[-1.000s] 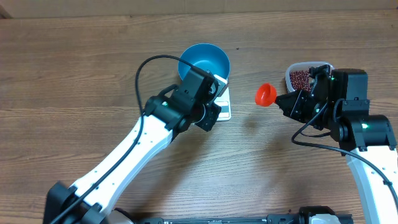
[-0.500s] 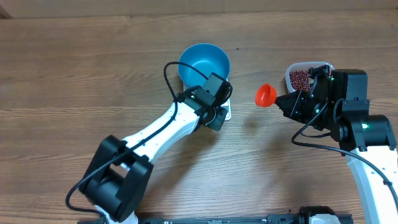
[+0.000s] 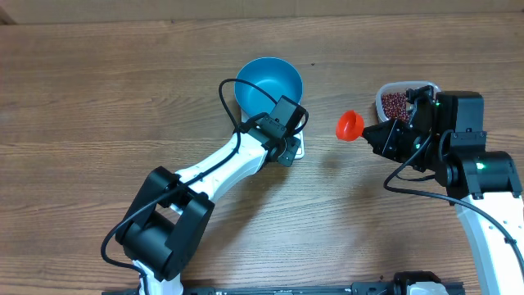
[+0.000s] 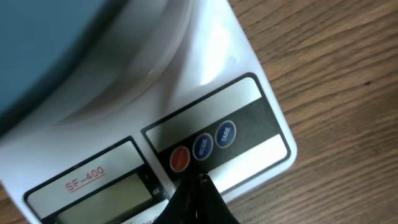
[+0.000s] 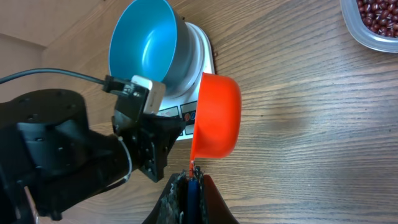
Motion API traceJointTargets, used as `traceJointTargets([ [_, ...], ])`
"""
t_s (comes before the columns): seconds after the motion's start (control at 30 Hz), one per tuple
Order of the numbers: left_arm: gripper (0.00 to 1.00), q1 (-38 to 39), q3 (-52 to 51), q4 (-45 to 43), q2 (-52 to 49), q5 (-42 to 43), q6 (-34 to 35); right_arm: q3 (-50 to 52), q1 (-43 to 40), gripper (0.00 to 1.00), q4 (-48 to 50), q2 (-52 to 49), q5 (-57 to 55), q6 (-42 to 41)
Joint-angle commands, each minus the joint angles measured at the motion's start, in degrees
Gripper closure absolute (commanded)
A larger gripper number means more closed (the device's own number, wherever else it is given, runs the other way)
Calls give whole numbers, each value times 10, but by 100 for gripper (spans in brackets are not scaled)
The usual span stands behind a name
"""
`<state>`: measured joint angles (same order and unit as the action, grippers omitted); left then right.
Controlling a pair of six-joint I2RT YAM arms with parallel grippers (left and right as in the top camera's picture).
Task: Scoop item into bowl and weigh 150g on scale
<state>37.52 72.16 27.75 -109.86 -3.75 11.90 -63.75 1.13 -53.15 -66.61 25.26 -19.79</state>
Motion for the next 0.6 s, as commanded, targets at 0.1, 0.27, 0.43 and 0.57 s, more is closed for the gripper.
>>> traceJointTargets([
  [0.1, 96, 3, 11, -8, -36, -42, 24, -7, -2, 96, 3, 0, -2, 4],
  [0.27, 96, 3, 11, -20, -36, -44, 25, -7, -2, 96, 3, 0, -2, 4],
  [0.43, 96, 3, 11, -26, -37, -44, 25, -7, -2, 96, 3, 0, -2, 4],
  [0.57, 96, 3, 11, -31, -39, -44, 25, -7, -2, 96, 3, 0, -2, 4],
])
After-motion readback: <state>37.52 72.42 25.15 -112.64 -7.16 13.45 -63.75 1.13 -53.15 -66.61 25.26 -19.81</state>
